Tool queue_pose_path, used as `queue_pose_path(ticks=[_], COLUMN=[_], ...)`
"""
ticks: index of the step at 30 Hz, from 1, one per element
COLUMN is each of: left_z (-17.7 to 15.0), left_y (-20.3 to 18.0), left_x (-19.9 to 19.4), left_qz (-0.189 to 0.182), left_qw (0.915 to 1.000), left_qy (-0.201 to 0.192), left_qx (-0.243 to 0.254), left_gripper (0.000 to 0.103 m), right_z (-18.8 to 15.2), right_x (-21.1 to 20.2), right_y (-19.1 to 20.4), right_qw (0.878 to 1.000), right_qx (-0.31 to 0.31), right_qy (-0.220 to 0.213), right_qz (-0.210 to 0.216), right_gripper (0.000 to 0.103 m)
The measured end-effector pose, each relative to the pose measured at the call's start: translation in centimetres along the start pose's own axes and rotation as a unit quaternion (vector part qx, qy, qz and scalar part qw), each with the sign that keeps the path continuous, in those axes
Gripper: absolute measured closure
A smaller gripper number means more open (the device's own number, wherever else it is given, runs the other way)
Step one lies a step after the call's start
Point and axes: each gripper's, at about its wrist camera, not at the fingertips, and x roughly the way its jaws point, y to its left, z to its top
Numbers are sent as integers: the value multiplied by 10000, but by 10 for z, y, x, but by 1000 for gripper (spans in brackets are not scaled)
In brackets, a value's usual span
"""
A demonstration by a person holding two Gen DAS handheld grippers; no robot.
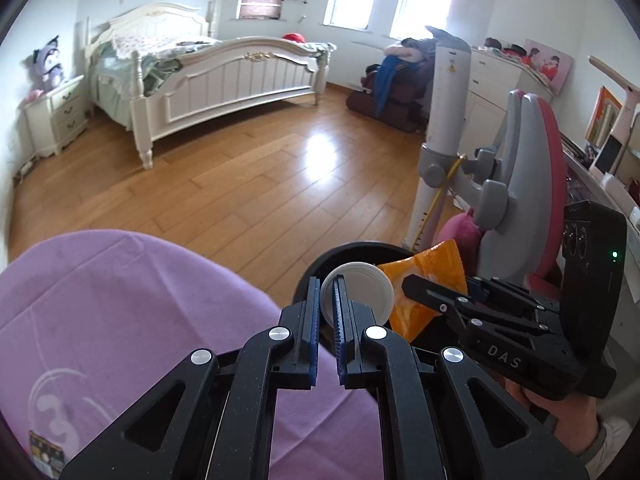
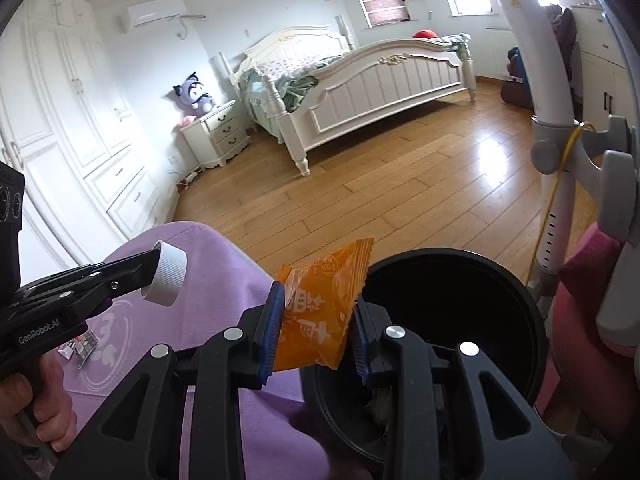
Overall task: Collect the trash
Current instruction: 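Carry the cup and orange packet over the black bin and open both tools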
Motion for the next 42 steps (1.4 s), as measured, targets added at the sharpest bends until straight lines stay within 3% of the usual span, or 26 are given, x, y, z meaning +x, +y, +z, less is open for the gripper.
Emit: queue_pose_path(ticks=[10, 24, 25, 27, 28, 29, 32, 39, 42], left_z=[2, 6, 7, 7, 7, 7, 10, 18, 17], left_y=[-37, -47, -47, -49, -49, -51, -56, -54, -51], left_x=[59, 81, 81, 78, 75, 70, 56, 9, -18], left_qz=[-186, -277, -262, -246, -198, -112, 77, 467, 653], left_qw=[9988, 9978, 9979, 9980, 9983, 9987, 9986, 9969, 9944], left_qy=[429, 547, 541, 497, 439, 355, 143, -300, -578], left_qx=[119, 234, 253, 293, 317, 354, 504, 549, 602], left_gripper=[95, 95, 92, 70, 51, 39, 28, 27, 18], right_z=[-18, -25, -25, -24, -24, -24, -23, -20, -18], right_x=[10, 16, 16, 15, 13, 10, 5, -3, -6], right_y=[-60, -95, -95, -97, -96, -96, -94, -70, -56], right_qw=[9985, 9959, 9956, 9949, 9944, 9938, 9936, 9961, 9971], right_qx=[483, 769, 774, 794, 847, 933, 991, 810, 706], right_qy=[133, 242, 249, 276, 257, 199, 133, 81, 75], right_qz=[-221, -412, -467, -549, -570, -568, -516, -347, -287], right_gripper=[73, 69, 68, 63, 50, 36, 32, 32, 32])
